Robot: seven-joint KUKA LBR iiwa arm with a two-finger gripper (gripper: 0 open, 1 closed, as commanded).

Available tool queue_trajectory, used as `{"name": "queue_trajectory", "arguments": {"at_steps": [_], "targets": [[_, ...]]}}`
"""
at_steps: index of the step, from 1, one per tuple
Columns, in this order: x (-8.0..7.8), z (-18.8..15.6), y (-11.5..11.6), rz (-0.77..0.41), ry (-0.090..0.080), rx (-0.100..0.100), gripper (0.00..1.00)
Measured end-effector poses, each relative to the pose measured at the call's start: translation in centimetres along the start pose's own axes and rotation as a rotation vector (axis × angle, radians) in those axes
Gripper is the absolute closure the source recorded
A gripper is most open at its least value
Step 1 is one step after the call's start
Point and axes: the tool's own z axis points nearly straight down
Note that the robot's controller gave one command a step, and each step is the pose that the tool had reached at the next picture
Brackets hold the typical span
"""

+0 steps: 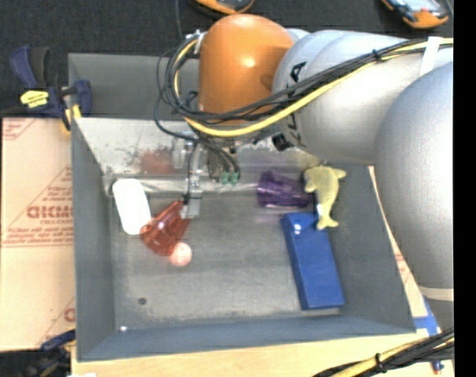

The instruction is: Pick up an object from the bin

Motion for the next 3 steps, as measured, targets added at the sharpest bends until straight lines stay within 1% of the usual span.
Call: {"name": "queue_trajectory", "arguments": {"at_steps": [1, 2, 3], "targets": [[-0.1, -0.5, -0.1, 0.003, -0.007, -0.001, 0.0], [1.2, 4.1, 4.8, -0.015, -0.007, -0.001, 0.0], [1.2, 6.4, 4.8, -0.048, -0.014, 0.001, 0.0]]}}
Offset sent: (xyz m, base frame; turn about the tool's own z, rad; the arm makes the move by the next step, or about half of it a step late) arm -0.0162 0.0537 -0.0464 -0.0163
